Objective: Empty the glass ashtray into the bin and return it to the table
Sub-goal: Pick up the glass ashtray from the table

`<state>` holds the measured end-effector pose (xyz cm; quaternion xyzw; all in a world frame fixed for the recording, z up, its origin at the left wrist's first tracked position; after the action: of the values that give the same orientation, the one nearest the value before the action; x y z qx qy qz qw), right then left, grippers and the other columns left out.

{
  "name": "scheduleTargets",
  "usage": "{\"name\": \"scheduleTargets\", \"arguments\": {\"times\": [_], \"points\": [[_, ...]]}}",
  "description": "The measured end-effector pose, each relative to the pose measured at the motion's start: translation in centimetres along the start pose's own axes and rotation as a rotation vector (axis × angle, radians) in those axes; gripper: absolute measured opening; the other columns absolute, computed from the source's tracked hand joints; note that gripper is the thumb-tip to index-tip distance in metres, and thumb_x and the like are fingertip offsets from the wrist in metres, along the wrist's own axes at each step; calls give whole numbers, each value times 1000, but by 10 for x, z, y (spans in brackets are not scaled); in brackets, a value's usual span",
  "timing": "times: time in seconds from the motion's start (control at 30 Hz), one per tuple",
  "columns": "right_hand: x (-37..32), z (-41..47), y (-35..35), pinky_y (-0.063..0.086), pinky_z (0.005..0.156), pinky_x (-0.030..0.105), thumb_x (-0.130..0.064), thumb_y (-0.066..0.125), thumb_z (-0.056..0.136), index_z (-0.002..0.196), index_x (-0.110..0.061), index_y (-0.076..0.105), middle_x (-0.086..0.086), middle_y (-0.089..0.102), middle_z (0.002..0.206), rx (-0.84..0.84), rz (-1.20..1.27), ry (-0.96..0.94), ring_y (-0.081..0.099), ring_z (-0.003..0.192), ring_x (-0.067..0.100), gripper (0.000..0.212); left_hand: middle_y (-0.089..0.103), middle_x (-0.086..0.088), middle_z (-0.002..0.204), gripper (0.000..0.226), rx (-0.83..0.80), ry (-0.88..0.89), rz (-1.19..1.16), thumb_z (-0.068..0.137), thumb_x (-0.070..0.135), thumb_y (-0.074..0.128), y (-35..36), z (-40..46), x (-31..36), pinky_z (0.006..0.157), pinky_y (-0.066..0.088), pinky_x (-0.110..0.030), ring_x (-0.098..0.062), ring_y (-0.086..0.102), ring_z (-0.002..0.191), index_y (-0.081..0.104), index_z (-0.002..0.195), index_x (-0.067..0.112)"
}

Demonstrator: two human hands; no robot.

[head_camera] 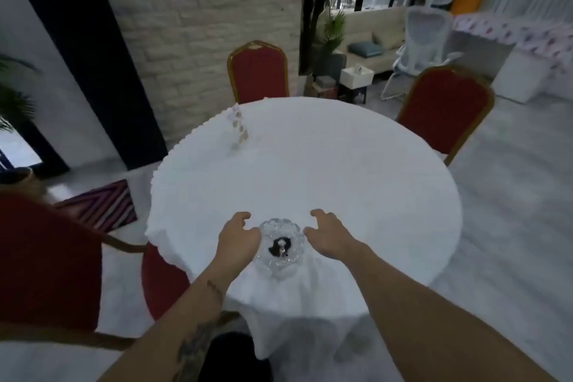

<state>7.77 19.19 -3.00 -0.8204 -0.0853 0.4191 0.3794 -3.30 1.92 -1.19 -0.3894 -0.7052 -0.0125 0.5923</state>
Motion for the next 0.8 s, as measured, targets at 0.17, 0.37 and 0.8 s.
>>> {"name": "scheduleTargets", "arguments": {"times": [0.17, 0.37, 0.8], "points": [[24, 34, 29, 43, 106, 43, -36, 46, 100, 154, -20, 27, 18, 31, 153, -90, 77, 68, 50, 129, 35, 59, 33, -6, 159, 63, -58, -114, 72, 94, 19, 50, 29, 22, -34, 104, 40, -33, -27, 41, 139, 30, 154, 23], [32, 60, 55, 55, 93, 50, -33, 47, 97, 152, -31, 26, 18, 53, 136, -133, 226, 106, 61, 112, 36, 59, 63, 13, 114, 38, -16, -41, 76, 91, 7, 48, 51, 34, -40, 87, 39, -24, -14, 59, 109, 57, 118, 31], [13, 38, 62, 65, 68, 49, -3, 44, 82, 136, -37, 37, 10, 61, 115, -138, 388, 86, 67, 93, 32, 63, 55, 4, 138, 74, 78, -119, -56, 82, 0, 53, 36, 19, -51, 103, 50, -37, -17, 57, 121, 43, 148, 30]]}}
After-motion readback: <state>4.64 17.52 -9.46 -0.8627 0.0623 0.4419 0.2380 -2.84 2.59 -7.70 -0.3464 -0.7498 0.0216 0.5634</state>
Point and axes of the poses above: each hand's wrist, its own z-axis towards the middle knuckle, its own y-axis out of the palm, x = y × z, the point moved 4 cm from there along z, towards the middle knuckle
